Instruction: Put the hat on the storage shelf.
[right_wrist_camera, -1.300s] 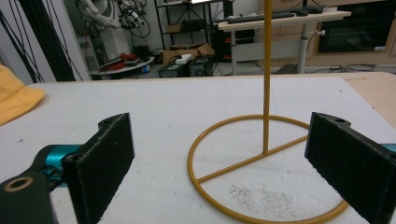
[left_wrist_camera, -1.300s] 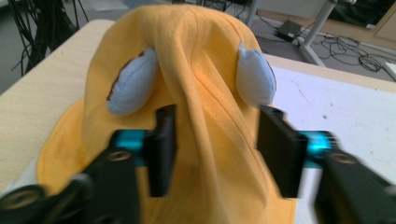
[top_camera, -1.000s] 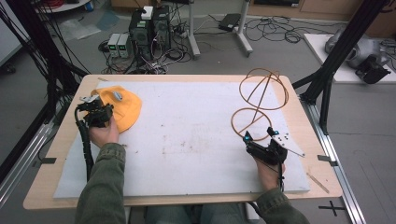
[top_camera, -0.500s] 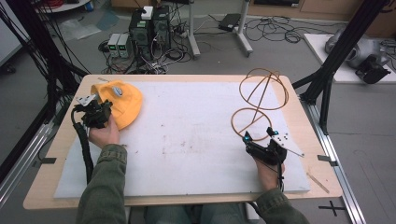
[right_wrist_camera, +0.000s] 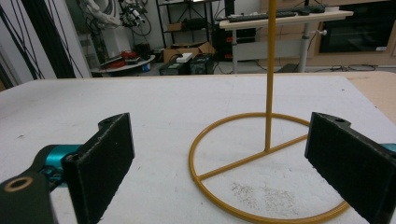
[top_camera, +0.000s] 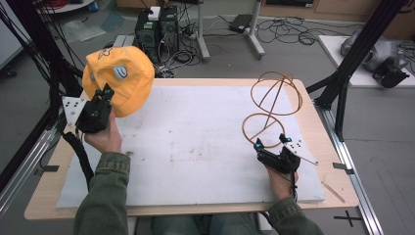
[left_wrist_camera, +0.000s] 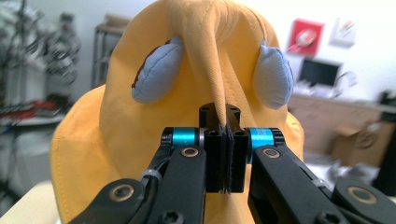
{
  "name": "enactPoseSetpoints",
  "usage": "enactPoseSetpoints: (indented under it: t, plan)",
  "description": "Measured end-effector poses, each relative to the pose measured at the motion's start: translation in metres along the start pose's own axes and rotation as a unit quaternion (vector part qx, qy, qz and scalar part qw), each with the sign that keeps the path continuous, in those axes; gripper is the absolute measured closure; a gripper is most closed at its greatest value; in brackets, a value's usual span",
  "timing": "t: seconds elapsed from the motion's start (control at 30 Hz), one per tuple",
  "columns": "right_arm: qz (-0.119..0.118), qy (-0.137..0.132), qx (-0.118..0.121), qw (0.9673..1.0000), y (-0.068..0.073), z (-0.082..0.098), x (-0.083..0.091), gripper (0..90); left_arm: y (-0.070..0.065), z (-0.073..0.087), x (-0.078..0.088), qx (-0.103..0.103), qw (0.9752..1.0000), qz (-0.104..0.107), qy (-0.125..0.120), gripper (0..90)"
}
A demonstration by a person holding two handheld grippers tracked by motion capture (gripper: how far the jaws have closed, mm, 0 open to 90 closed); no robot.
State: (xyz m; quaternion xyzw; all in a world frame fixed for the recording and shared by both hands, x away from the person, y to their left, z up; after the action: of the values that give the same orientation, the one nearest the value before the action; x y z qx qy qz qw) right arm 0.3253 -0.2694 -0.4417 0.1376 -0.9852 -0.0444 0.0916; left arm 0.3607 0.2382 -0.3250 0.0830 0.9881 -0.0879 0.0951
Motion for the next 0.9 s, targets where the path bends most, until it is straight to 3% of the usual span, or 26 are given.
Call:
enactPoseSetpoints:
  t: [0.1, 0.23, 0.3, 0.4, 0.6, 0.7, 0.77, 0.9]
  plan:
    - [-0.002, 0.003, 0.0, 1.0, 0.001, 0.001, 0.0, 7.9, -0.015, -0.015, 0.0, 0.001, 0.9994, 0.028, -0.022, 88.6]
    - [-0.002, 0.003, 0.003, 1.0, 0.002, 0.002, 0.0, 7.9, -0.035, -0.03, -0.003, -0.005, 0.9967, 0.068, -0.042, 88.6]
    - [-0.002, 0.002, 0.002, 1.0, 0.002, 0.002, 0.0, 7.9, -0.046, -0.038, -0.003, -0.016, 0.9943, 0.086, -0.06, 88.5]
    - [-0.002, -0.002, 0.006, 1.0, 0.002, 0.001, 0.0, 7.9, -0.059, -0.05, -0.004, -0.015, 0.9906, 0.11, -0.081, 88.6]
    - [-0.003, -0.003, 0.006, 1.0, 0.002, 0.001, 0.0, 7.9, -0.084, -0.064, -0.01, -0.021, 0.9835, 0.154, -0.092, 88.6]
    - [0.0, -0.005, 0.007, 1.0, 0.002, 0.001, 0.0, 7.9, -0.103, -0.068, -0.017, -0.026, 0.9777, 0.19, -0.087, 88.5]
    - [0.0, -0.007, 0.005, 1.0, 0.003, 0.001, 0.001, 7.9, -0.118, -0.07, -0.025, -0.036, 0.9719, 0.22, -0.076, 88.5]
    - [0.003, -0.007, 0.007, 0.9999, 0.003, 0.0, 0.001, 7.9, -0.152, -0.075, -0.041, -0.059, 0.9536, 0.289, -0.061, 88.6]
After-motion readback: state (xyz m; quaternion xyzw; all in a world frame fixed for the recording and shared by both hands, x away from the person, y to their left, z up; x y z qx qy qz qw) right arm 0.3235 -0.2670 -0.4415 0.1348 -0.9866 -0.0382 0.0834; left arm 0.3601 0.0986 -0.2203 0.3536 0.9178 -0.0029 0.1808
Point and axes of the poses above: each handheld gripper's, and its own axes: x roughly backward along the jaws, z roughly out of its underside, y roughly to its left, the point moved 2 cm from there along -x, roughly forward along the jaws, and after that the axes turned 1 degree about z, right-handed, at the moved point
